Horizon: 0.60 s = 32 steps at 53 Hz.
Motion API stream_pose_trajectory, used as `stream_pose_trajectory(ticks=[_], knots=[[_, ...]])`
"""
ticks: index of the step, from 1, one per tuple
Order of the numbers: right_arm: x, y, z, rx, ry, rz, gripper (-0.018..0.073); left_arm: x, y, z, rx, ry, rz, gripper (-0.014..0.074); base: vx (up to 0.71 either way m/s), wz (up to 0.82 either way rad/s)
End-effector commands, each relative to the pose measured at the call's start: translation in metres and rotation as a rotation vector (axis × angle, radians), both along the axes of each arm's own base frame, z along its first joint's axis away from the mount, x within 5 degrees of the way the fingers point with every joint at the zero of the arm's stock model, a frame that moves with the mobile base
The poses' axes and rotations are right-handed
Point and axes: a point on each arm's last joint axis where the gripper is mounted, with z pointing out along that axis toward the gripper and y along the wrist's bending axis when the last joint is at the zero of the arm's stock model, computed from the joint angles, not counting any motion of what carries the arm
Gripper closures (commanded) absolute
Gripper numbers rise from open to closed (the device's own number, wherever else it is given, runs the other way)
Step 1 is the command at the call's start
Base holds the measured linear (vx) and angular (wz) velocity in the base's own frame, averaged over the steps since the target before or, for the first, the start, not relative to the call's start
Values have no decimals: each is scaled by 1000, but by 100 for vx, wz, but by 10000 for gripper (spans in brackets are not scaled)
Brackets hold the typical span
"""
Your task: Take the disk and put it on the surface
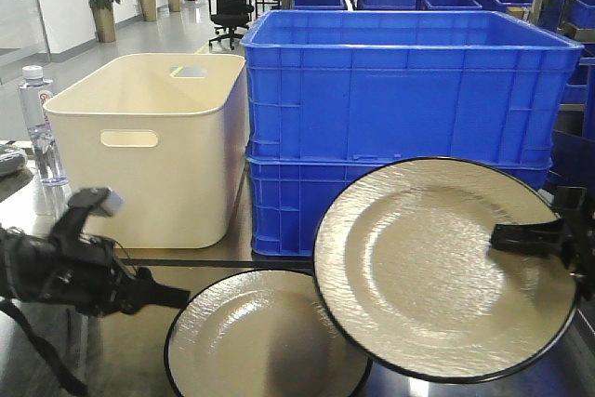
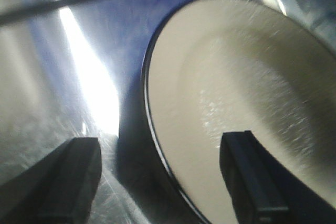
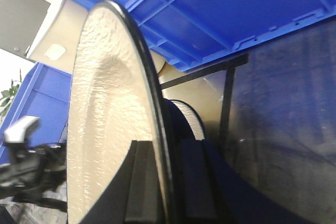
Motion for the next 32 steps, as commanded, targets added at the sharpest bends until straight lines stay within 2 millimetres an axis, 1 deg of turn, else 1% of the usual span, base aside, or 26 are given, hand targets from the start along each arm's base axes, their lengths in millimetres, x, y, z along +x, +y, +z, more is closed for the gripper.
stream_pose_trajectory(ticks=[1, 3, 5, 6, 8, 13, 16, 17, 22, 24, 32], knots=[[-1, 17, 28, 91, -100, -16, 568, -20, 0, 53, -59, -140, 12, 59, 0, 0], [1, 22, 27, 85, -101, -23, 568, -24, 2, 60, -58, -164, 19, 85, 0, 0], [4, 30, 25, 79, -99, -27, 568, -33, 3, 74, -57, -208, 24, 138, 0, 0], [5, 32, 24, 79, -97, -28, 568, -36, 3, 80, -56, -230, 30, 183, 0, 0], [9, 39, 20, 77, -87, -31, 568, -43, 4, 89, -53, -265, 39, 236, 0, 0], [18, 61, 8, 92, -45, 0, 568, -61, 5, 112, -52, -347, 54, 440, 0, 0], [25, 77, -1, 103, -19, 17, 568, -71, 5, 123, -50, -391, 62, 592, 0, 0], [27, 81, -6, 101, -10, 22, 568, -74, 5, 127, -49, -406, 64, 608, 0, 0], [39, 101, -21, 102, 3, 43, 568, -85, 6, 138, -44, -449, 72, 607, 0, 0], [44, 111, -24, 111, 0, 60, 568, -87, 6, 140, -41, -451, 71, 606, 0, 0], [61, 137, -34, 84, -34, 103, 566, -91, 6, 139, -37, -425, 70, 604, 0, 0]])
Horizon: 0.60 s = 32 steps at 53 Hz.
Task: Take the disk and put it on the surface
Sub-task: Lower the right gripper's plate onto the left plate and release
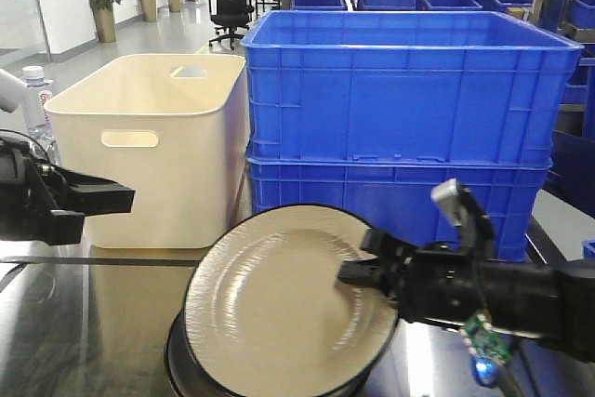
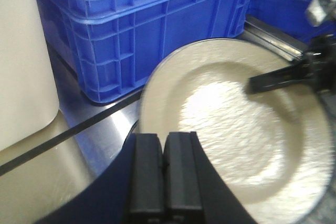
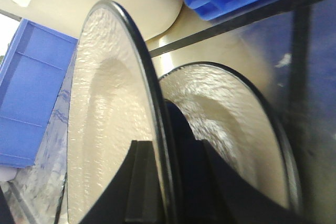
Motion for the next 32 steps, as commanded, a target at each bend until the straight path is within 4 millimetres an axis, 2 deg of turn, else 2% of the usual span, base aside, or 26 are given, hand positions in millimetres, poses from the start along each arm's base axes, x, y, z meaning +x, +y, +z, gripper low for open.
stream_pose_trajectory(ticks=[1, 8, 14, 32], knots=[[7, 15, 32, 94, -99, 3, 565, -8, 0, 20, -57, -51, 29, 604, 0, 0], [14, 26, 27, 39, -125, 8, 547, -8, 0, 20, -61, -47, 32, 604, 0, 0], [15, 29, 21, -49, -166, 32, 488, -8, 0, 20, -61, -46, 31, 604, 0, 0], [12, 28, 14, -264, -262, 135, 136, -8, 0, 19, -59, -45, 30, 604, 0, 0]])
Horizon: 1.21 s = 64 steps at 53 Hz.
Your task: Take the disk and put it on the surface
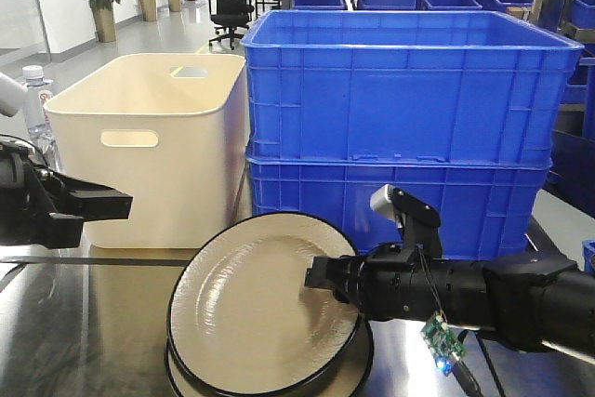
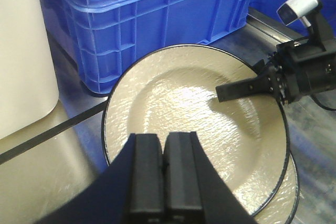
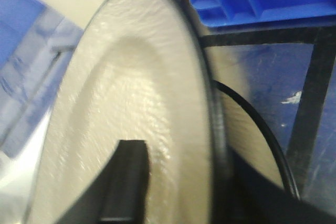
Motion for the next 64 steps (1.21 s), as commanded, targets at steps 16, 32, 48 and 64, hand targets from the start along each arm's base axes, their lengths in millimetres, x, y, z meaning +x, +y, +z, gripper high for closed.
stream_pose_trajectory(ticks=[16, 32, 48, 64], knots=[[-2, -13, 40, -240, -292, 4, 44, -8, 0, 21, -55, -67, 22, 604, 0, 0], [-8, -34, 73, -342, -444, -148, 95, -7, 3, 17, -1, -52, 42, 602, 0, 0], [-68, -58, 119, -310, -581, -210, 573, -5, 33, -37, 211, 254, 348, 598, 0, 0], [-135, -85, 115, -305, -629, -254, 568, -50, 46, -97, 256, 208, 508, 598, 0, 0]])
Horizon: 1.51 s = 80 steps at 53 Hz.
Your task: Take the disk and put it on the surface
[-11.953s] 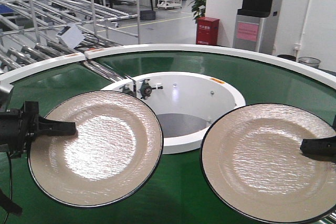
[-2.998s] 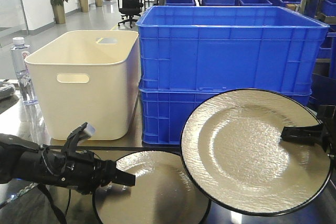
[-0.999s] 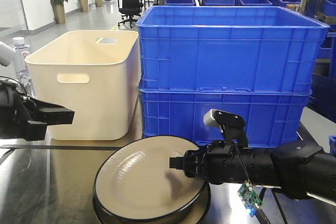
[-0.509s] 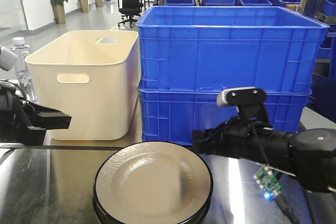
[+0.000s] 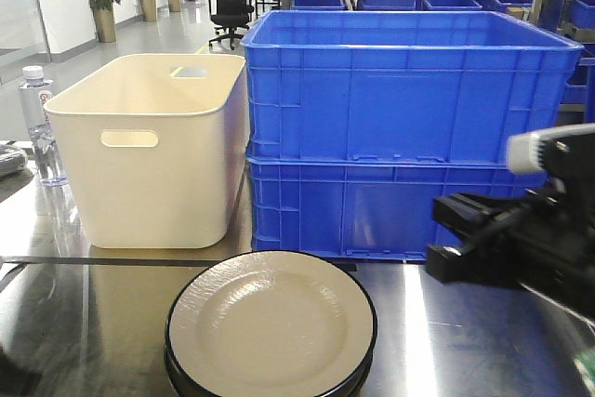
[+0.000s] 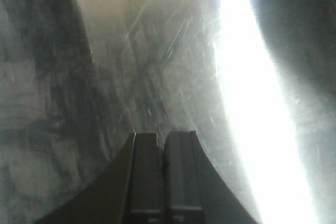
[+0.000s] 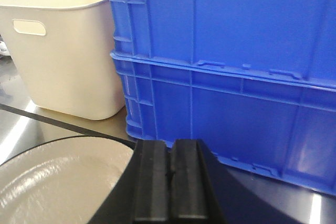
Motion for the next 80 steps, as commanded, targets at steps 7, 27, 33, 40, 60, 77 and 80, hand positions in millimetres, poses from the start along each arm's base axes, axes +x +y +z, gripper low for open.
stream_pose_trajectory(ticks=[7, 27, 33, 40, 60, 77, 80], knots=[[-51, -21, 9, 7, -112, -23, 568, -59, 4, 14, 0, -390, 64, 598, 0, 0], [-97, -37, -6, 35, -172, -20, 568, -165, 2, 33, -92, -802, 84, 598, 0, 0], [-97, -37, -8, 41, -166, -20, 568, -177, 2, 35, -95, -839, 76, 598, 0, 0], [-97, -37, -8, 41, -165, -21, 568, -181, 1, 34, -96, -836, 70, 598, 0, 0], [-97, -37, -8, 41, -165, -21, 568, -181, 1, 33, -96, -823, 66, 598, 0, 0], [-97, -37, -8, 43, -164, -21, 568, -176, 7, 21, -48, -918, 112, 598, 0, 0], [-97, -37, -8, 43, -164, -21, 568, -175, 10, 11, -91, -999, 169, 598, 0, 0]])
